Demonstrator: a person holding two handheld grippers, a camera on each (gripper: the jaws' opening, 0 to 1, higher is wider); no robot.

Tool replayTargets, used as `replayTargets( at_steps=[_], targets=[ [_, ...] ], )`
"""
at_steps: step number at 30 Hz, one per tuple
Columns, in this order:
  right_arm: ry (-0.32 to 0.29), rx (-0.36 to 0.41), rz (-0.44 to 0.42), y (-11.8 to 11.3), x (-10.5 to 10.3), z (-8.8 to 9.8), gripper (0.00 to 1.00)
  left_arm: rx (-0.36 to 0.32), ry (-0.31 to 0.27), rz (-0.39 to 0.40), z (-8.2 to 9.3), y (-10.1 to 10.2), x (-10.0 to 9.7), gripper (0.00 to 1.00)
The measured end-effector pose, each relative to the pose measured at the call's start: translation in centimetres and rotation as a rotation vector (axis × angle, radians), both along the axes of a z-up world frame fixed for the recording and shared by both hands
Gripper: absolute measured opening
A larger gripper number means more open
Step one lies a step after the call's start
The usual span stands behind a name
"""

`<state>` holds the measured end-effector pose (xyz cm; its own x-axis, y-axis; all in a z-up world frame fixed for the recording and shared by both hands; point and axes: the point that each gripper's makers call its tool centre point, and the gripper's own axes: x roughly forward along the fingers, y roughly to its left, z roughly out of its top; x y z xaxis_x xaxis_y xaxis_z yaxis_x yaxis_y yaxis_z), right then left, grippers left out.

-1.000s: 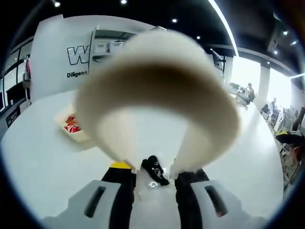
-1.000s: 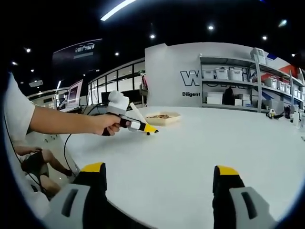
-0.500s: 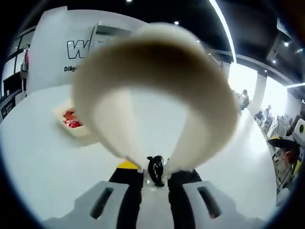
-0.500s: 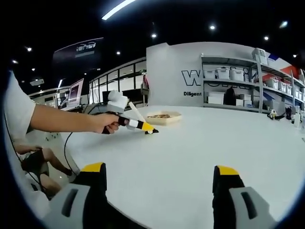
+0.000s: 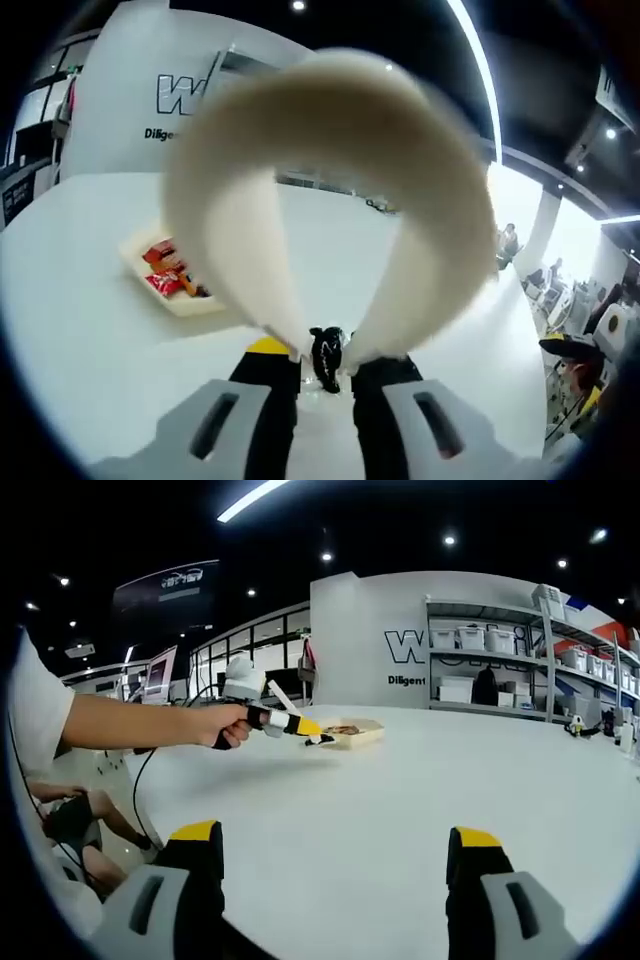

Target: Place the target food into the container with the food tongs after gripping and lifting it, then release it inside without dropping or visibly crushing the food.

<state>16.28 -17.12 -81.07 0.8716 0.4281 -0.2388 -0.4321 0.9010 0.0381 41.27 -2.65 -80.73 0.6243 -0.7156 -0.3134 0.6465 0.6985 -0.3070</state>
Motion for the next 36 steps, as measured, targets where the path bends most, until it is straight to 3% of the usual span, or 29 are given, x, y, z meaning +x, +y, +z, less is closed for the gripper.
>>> replayTargets(
  at_steps=[6,10,11,15,20,24,26,32,34,36],
  targets=[
    [0.008,-0.007,-0.009,-0.4,0.4,-0.2,0.91,-0.044,-0.007,0.015,2.0,-0.1,1.7,0.18],
    [0.007,-0.013,-0.017,-0.6,0.7,-0.1,0.91,-0.027,-0.025,0.022,2.6,0.1,3.5,0.18],
    [0.008,-0.01,-0.019,-0.7,0.8,-0.1,0.91,-0.002,-0.068,0.055,2.9,0.5,4.7,0.18],
    [0.022,-0.028,-0.023,-0.7,1.5,-0.6,0.91,-0.007,-0.023,0.068,1.9,0.3,7.2,0.18],
    [0.042,-0.04,-0.032,-1.1,1.9,-0.9,0.91,0.045,-0.043,0.087,0.4,0.3,9.7,0.18],
    [0.041,-0.026,-0.053,-2.0,2.4,-0.6,0.91,0.088,-0.039,0.096,-0.9,0.3,10.3,0.18],
    [0.046,-0.039,-0.068,-2.6,2.8,-0.8,0.91,0.075,-0.041,0.111,-1.0,0.3,11.0,0.18],
    [0.054,-0.048,-0.08,-2.9,3.3,-1.1,0.91,0.166,-0.107,0.097,-1.6,0.0,11.9,0.19],
    [0.055,-0.048,-0.081,-2.9,3.3,-1.1,0.91,0.157,-0.1,0.093,-1.7,-0.2,11.9,0.2],
    [0.063,-0.062,-0.082,-2.9,3.7,-1.4,0.91,0.161,-0.143,0.1,-2.1,-0.7,12.4,0.21]
  ],
)
